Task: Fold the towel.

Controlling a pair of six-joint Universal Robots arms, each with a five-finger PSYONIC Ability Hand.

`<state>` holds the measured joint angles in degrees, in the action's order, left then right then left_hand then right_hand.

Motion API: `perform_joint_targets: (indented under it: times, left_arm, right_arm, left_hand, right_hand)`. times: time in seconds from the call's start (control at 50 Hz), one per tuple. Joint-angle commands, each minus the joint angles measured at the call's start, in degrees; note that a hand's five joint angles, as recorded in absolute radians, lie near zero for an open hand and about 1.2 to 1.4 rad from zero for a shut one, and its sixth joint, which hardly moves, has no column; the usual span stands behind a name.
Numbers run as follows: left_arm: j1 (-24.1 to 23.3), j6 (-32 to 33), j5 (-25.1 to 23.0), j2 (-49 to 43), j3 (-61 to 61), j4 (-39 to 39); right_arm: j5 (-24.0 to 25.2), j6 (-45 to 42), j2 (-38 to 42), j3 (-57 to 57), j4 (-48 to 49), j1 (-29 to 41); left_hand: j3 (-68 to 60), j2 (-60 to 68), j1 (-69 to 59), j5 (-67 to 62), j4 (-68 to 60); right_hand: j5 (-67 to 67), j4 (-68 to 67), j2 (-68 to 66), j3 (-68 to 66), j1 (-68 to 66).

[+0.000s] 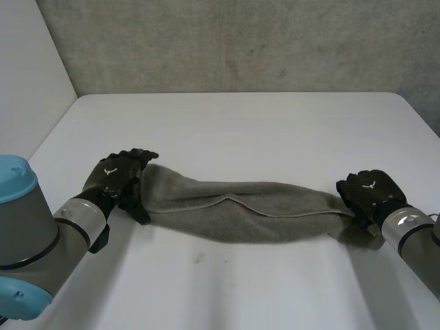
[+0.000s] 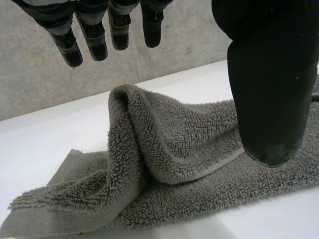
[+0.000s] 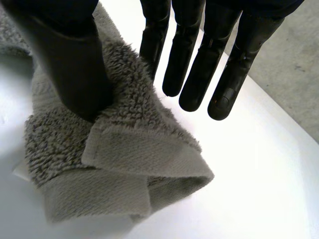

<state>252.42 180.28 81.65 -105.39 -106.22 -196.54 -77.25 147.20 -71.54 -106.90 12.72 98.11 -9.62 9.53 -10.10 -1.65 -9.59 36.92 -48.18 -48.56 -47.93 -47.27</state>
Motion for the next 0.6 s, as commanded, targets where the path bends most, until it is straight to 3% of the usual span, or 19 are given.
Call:
perform_joint_targets:
  times: [0.02, 0.46, 0.5, 0.52, 0.54, 0.56, 0.6]
  left_arm:
    - [0.0, 0.0, 0.0, 0.0, 0.0, -0.3]
    - [0.0, 0.1, 0.0, 0.0, 0.0, -0.3]
    - [0.0, 0.1, 0.0, 0.0, 0.0, -0.3]
    - [0.0, 0.1, 0.0, 0.0, -0.1, -0.3]
    - [0.0, 0.1, 0.0, 0.0, -0.1, -0.3]
    - [0.0, 0.1, 0.0, -0.1, -0.1, -0.3]
    - [0.0, 0.0, 0.0, -0.2, -0.1, -0.3]
  right_arm:
    - [-0.1, 0.3, -1.8, 0.3, -0.1, 0.2]
    - [0.1, 0.2, -3.0, 1.9, -0.1, 0.1]
    - [0.3, 0.2, -2.9, 1.8, -0.1, 0.1]
    - [0.6, 0.1, -2.6, 1.6, -0.1, 0.1]
    - [0.6, 0.1, -2.6, 1.6, -0.1, 0.1]
    - [1.2, -0.1, -2.1, 1.4, -0.1, 0.1]
    - [1.8, -0.2, -1.5, 1.3, 0.0, 0.2]
  left_hand:
    - [-0.9, 1.0, -0.4, 1.1, -1.0]
    - [-0.9, 1.0, -0.4, 1.1, -1.0]
    - [-0.9, 1.0, -0.4, 1.1, -1.0]
    - [-0.9, 1.0, -0.4, 1.1, -1.0]
    - [-0.9, 1.0, -0.4, 1.1, -1.0]
    - [-0.9, 1.0, -0.4, 1.1, -1.0]
    - [-0.9, 1.0, -0.4, 1.1, -1.0]
  right_hand:
    - [-0.3, 1.6, 2.0, 1.3, 0.7]
    - [2.5, -1.3, -0.9, -1.5, -2.2]
    - [6.1, -4.8, -4.4, -5.0, -5.7]
    - [15.1, -13.8, -13.4, -14.0, -14.7]
    - [15.1, -13.9, -13.5, -14.1, -14.8]
    - [28.0, -26.7, -26.3, -27.0, -27.6]
    - [33.1, -31.8, -31.4, -32.1, -32.7]
